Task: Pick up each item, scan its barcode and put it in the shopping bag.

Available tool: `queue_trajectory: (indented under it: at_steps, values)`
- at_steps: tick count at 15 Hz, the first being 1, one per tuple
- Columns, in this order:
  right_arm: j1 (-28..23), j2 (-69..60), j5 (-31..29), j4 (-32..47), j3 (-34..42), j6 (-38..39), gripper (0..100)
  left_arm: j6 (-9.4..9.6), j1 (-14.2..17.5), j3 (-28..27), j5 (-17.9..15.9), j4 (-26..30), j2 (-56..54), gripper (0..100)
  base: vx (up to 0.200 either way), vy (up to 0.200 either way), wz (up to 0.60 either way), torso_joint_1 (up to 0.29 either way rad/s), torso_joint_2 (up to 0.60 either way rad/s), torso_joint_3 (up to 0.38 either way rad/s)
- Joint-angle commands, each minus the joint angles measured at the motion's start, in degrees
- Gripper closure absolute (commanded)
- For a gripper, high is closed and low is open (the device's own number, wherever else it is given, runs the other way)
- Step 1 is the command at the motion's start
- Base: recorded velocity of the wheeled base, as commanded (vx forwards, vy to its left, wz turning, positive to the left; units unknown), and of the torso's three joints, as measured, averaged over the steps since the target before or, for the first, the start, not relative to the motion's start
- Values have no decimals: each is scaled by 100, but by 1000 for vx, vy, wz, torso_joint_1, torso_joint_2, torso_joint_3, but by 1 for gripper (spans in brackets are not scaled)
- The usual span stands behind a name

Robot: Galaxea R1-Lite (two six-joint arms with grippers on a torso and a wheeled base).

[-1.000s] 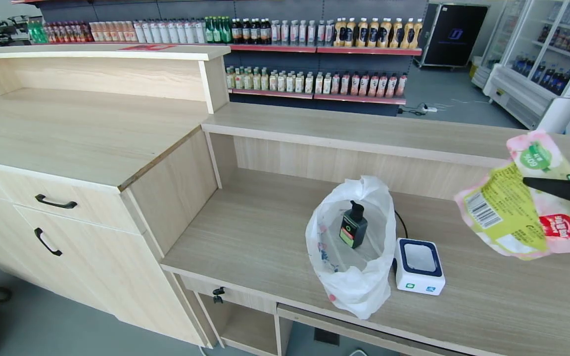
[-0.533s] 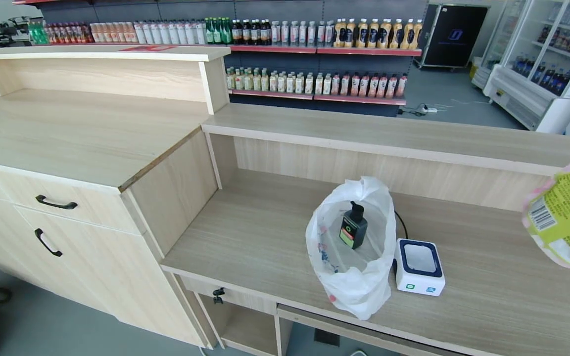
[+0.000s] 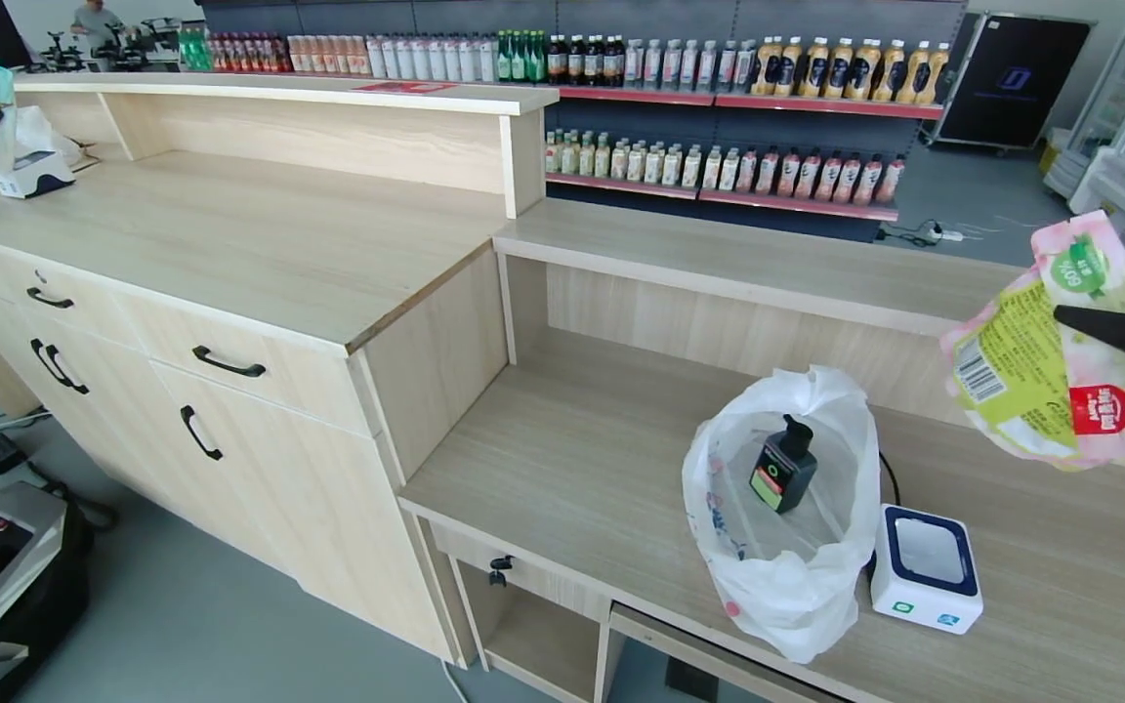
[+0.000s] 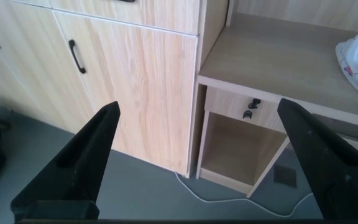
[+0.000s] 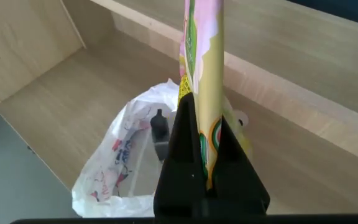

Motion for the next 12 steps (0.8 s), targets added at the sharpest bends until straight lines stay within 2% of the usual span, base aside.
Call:
queue_trajectory:
  at_steps: [1, 6, 12]
  values:
    - [421, 562, 11, -192, 225, -2, 100, -1, -2, 2, -4, 0, 6, 0, 0, 0, 0, 0, 0, 0]
    - [825, 772, 301, -447, 973, 7, 100, -1, -2, 2, -4, 0, 6, 0, 0, 0, 0, 0, 0, 0]
    - [860, 852, 310, -499, 1447, -116, 100, -1, -2, 2, 5, 0, 6, 0, 0, 0, 0, 0, 0, 0]
